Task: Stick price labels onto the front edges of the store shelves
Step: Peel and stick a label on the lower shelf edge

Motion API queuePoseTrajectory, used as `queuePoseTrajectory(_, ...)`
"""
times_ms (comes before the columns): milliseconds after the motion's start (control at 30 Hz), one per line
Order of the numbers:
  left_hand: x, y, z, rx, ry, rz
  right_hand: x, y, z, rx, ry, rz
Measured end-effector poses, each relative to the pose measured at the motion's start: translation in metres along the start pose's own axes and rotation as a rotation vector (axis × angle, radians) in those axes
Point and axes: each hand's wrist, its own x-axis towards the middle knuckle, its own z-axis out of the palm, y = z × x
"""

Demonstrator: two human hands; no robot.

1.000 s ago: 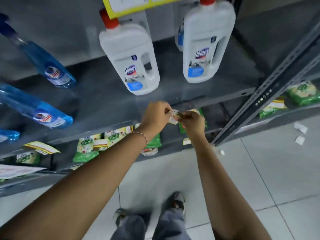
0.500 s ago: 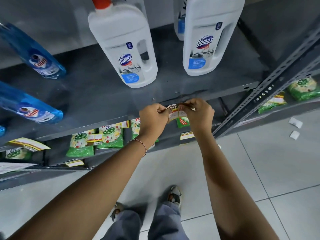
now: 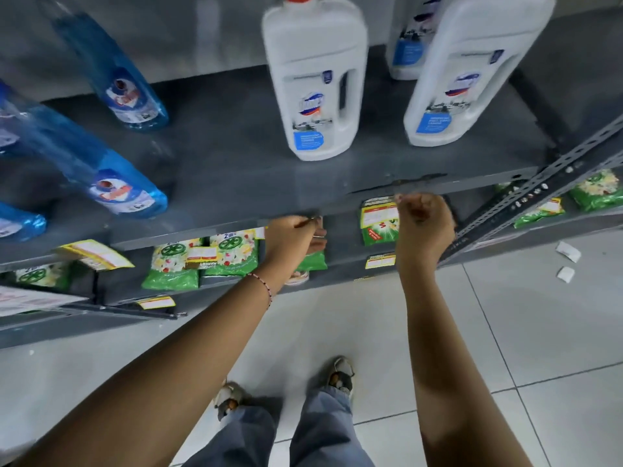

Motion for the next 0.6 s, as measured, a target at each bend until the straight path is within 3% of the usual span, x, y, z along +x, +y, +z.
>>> queuePoseTrajectory(167,-0.012,-0.017,-0.120,-0.377,0.003,-0.179,-0.105,-0.045,0.068,-0.029,-0.384,-0.174)
queuePoseTrajectory(333,-0.015,-0.057,-0.258,-0.713,0.190,-0.277,-0.215,-0.094,0.153,-0.043,-0.767,-0.376)
queuePoseTrajectory(433,-0.010,-0.066,-0.316,-0.785,0.260,-0.235,-0.261,-0.119,0.201,-0.083,-0.882,-0.474)
queuePoseTrajectory(600,0.001,-0.057,-0.364,-0.752,0.148,-0.216,-0.301,-0.139,0.265,-0.346,-0.923,-0.682)
